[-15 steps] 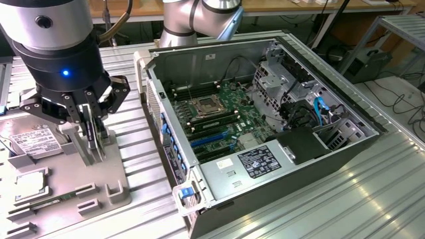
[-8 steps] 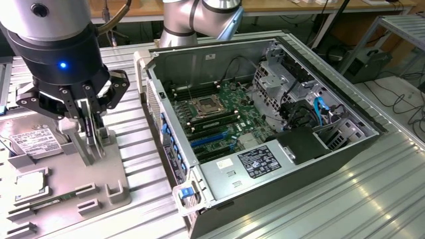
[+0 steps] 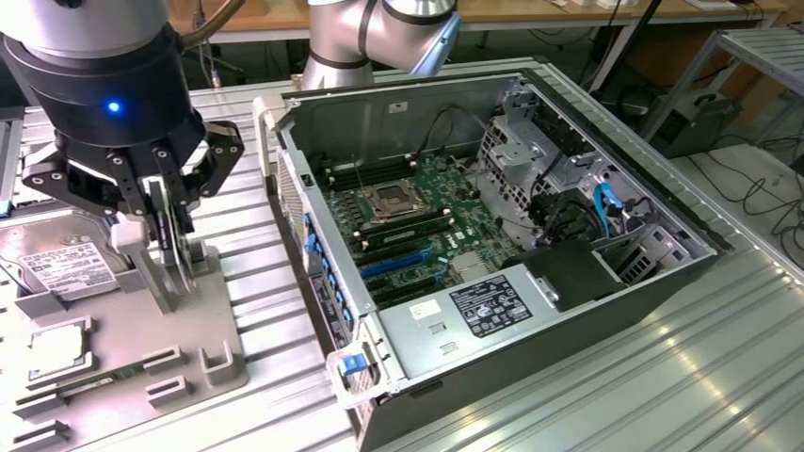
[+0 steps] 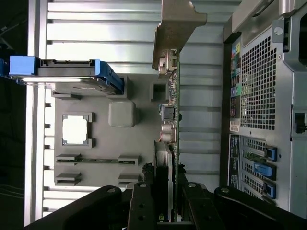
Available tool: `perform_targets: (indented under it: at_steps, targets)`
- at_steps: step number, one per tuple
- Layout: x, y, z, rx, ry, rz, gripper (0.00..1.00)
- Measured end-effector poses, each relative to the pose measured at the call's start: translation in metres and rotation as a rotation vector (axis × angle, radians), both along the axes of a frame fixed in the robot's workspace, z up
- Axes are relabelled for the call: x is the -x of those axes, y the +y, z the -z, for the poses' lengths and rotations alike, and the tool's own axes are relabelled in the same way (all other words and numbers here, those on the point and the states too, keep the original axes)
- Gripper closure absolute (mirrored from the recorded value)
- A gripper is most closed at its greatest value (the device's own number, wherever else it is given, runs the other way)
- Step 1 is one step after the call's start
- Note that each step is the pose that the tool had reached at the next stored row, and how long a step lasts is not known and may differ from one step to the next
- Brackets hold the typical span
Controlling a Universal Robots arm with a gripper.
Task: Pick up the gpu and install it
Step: 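Pick up the gpu and move the gpu toward the slot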
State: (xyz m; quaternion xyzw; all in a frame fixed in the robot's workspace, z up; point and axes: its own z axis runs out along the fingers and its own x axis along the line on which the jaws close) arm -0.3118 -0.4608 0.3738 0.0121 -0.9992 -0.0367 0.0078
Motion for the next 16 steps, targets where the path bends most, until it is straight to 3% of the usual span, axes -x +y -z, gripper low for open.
perform_targets:
  at_steps: [16]
  targets:
    - [-0.001, -0.0001, -0.0257, -0.0079, 0.0032, 0.000, 0.73]
